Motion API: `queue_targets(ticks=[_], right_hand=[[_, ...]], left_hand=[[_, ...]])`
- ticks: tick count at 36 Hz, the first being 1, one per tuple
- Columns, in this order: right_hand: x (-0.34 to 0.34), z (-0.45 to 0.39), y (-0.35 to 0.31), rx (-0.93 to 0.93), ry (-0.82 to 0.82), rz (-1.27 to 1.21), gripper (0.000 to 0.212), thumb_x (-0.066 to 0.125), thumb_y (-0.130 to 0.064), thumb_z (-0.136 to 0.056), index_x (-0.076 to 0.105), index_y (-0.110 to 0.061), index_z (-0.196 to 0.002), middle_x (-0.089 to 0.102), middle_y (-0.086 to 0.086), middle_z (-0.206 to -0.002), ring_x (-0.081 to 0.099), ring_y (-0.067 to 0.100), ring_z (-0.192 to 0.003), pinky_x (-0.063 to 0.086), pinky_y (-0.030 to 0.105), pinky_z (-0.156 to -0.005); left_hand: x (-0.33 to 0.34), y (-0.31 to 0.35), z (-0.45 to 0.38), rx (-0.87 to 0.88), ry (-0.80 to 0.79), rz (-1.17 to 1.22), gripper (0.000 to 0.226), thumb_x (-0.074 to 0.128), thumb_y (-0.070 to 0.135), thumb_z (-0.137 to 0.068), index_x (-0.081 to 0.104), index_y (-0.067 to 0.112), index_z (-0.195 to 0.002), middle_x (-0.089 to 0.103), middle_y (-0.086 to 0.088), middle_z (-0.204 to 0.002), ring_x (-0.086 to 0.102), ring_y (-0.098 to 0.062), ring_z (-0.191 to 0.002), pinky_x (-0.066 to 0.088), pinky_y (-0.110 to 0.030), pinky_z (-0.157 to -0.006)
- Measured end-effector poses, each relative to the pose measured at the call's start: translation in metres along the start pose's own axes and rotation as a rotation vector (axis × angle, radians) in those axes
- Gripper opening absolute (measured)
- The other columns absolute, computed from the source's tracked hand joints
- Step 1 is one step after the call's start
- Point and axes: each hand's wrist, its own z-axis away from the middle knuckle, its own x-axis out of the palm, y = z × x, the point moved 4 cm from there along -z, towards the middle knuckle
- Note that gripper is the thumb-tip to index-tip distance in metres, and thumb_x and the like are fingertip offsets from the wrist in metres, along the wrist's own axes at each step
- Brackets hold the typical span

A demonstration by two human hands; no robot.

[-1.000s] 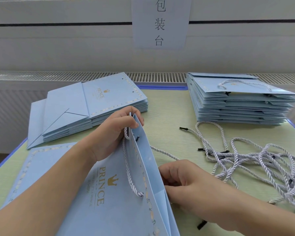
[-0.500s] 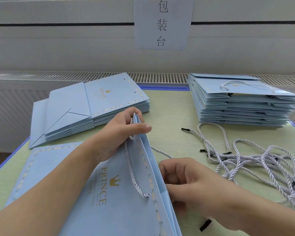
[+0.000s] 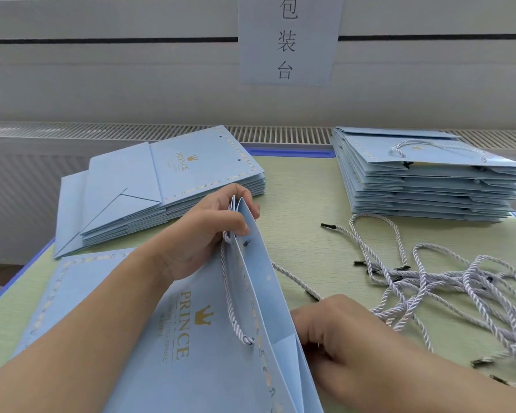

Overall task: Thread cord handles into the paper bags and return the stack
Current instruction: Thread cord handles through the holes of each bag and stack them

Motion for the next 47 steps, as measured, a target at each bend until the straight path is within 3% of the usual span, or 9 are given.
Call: queue_targets(ticks=[8, 12, 15, 21, 25, 30, 40, 44, 47], right_hand=[[0.003, 0.003, -0.004, 0.006, 0.004, 0.281, 0.053, 0.025, -0.032, -0.078, 0.042, -0.024, -0.127, 0.063, -0.001, -0.100, 0.047, 0.029, -0.086, 0.046, 0.037, -0.079], [-0.001, -0.001, -0.008, 0.014, 0.043, -0.002, 0.043, 0.035, -0.023, -0.082, 0.053, -0.029, -0.121, 0.067, -0.011, -0.100, 0.058, 0.016, -0.089, 0.048, 0.032, -0.080], [-0.005, -0.003, -0.006, 0.021, 0.108, -0.181, 0.032, 0.045, -0.025, -0.083, 0.063, -0.036, -0.107, 0.057, -0.014, -0.081, 0.051, 0.012, -0.070, 0.039, 0.021, -0.064], [0.002, -0.005, -0.004, 0.073, 0.074, -0.327, 0.032, 0.046, -0.019, -0.088, 0.067, -0.028, -0.111, 0.069, 0.007, -0.095, 0.060, 0.023, -0.079, 0.051, 0.050, -0.079], [0.004, -0.005, 0.000, 0.105, 0.068, -0.273, 0.030, 0.045, -0.020, -0.087, 0.063, -0.028, -0.110, 0.069, -0.006, -0.094, 0.061, 0.019, -0.079, 0.052, 0.037, -0.077], [0.005, -0.003, -0.012, 0.102, -0.061, -0.714, 0.031, 0.044, -0.001, -0.097, 0.066, -0.022, -0.100, 0.066, -0.010, -0.085, 0.056, 0.003, -0.069, 0.040, 0.011, -0.058], [0.003, -0.002, -0.009, 0.099, -0.113, -0.775, 0.031, 0.043, 0.005, -0.095, 0.061, -0.007, -0.118, 0.066, 0.011, -0.099, 0.051, 0.022, -0.080, 0.045, 0.019, -0.060], [0.006, -0.002, -0.006, 0.094, -0.120, -0.796, 0.032, 0.050, -0.003, -0.091, 0.057, -0.010, -0.122, 0.059, 0.034, -0.113, 0.053, 0.030, -0.089, 0.045, 0.036, -0.071], [0.006, -0.001, 0.001, 0.127, -0.104, -0.792, 0.030, 0.054, -0.006, -0.086, 0.057, 0.003, -0.115, 0.061, 0.035, -0.105, 0.052, 0.027, -0.078, 0.046, 0.021, -0.059]], left_hand=[[-0.002, 0.002, 0.001, 0.010, -0.002, 0.031, 0.043, 0.058, 0.007, -0.041, 0.046, 0.015, -0.081, 0.054, 0.000, -0.081, 0.047, -0.013, -0.065, 0.042, -0.021, -0.054], [-0.001, 0.003, 0.002, 0.020, -0.005, 0.060, 0.042, 0.059, 0.010, -0.039, 0.047, 0.015, -0.080, 0.054, -0.001, -0.081, 0.047, -0.013, -0.066, 0.043, -0.020, -0.053], [-0.001, 0.003, 0.001, 0.022, -0.009, 0.066, 0.044, 0.059, 0.013, -0.039, 0.046, 0.014, -0.080, 0.053, -0.001, -0.081, 0.047, -0.012, -0.065, 0.043, -0.020, -0.053], [-0.001, 0.003, 0.002, 0.013, -0.003, 0.033, 0.043, 0.057, 0.006, -0.041, 0.046, 0.013, -0.082, 0.054, 0.000, -0.082, 0.048, -0.012, -0.063, 0.042, -0.022, -0.054], [0.001, 0.004, 0.002, 0.009, 0.004, 0.048, 0.034, 0.046, -0.001, -0.052, 0.043, 0.013, -0.083, 0.051, -0.002, -0.081, 0.046, -0.012, -0.063, 0.041, -0.021, -0.054], [0.000, 0.004, 0.001, 0.017, 0.007, 0.049, 0.039, 0.054, 0.002, -0.044, 0.045, 0.014, -0.081, 0.052, -0.002, -0.082, 0.047, -0.012, -0.063, 0.041, -0.021, -0.052], [-0.001, 0.004, 0.001, 0.020, 0.015, 0.031, 0.043, 0.060, 0.016, -0.038, 0.048, 0.016, -0.079, 0.055, 0.001, -0.081, 0.048, -0.012, -0.064, 0.040, -0.023, -0.055], [-0.001, 0.004, 0.001, 0.012, 0.023, 0.013, 0.043, 0.060, 0.017, -0.038, 0.048, 0.016, -0.079, 0.055, 0.001, -0.081, 0.047, -0.013, -0.065, 0.039, -0.025, -0.057], [-0.001, 0.003, 0.002, 0.010, 0.031, 0.008, 0.044, 0.060, 0.017, -0.038, 0.048, 0.017, -0.080, 0.055, 0.001, -0.082, 0.047, -0.013, -0.064, 0.037, -0.028, -0.058]])
